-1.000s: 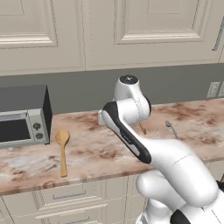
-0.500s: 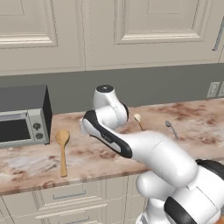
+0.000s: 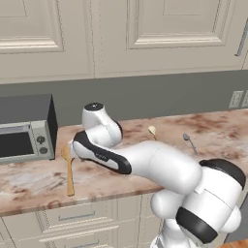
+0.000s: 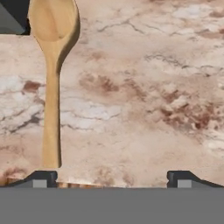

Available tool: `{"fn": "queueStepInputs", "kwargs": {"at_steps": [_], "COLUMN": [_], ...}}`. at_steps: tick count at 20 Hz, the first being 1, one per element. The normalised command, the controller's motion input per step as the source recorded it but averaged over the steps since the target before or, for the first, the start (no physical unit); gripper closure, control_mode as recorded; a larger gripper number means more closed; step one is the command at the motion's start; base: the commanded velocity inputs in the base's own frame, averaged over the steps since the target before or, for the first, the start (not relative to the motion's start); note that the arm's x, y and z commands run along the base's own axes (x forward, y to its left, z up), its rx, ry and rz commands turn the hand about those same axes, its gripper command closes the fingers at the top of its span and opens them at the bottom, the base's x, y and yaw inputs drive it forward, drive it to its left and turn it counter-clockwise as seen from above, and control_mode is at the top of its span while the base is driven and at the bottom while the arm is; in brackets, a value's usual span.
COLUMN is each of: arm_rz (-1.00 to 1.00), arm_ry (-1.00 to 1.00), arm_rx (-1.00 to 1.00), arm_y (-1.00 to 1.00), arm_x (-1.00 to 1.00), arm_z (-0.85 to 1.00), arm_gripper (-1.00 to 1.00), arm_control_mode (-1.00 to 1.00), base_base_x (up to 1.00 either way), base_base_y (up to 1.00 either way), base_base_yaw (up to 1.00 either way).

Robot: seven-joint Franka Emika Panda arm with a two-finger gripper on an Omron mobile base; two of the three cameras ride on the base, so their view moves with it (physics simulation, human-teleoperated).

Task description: Organize the utensils by type. Pick up the wooden spoons from the counter and place them in the open cabinet. Then pick up the metallic utensils from the counter and place them in the open drawer.

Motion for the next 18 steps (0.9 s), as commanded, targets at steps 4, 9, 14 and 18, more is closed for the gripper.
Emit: {"fn": "queueStepInputs", "kwargs": {"at_steps": [4, 9, 14, 18], "arm_rz": [0.0, 0.0, 0.0, 0.0], "arm_ry": [0.05, 0.0, 0.03, 0.03], "arm_rx": [0.03, 0.0, 0.0, 0.0], "arm_y": [0.54, 0.37, 0.31, 0.19], "arm_x": [-0.01, 0.07, 0.21, 0.29], "arm_z": [-0.3, -0.28, -0.34, -0.38], "arm_gripper": [-1.0, -1.0, -1.0, -1.0], "arm_control_mode": [-1.0, -1.0, -1.0, -1.0], "base_base_x": [0.0, 0.0, 0.0, 0.0], "base_base_y": [0.0, 0.0, 0.0, 0.0], "base_base_yaw": [0.0, 0.0, 0.0, 0.0]}}
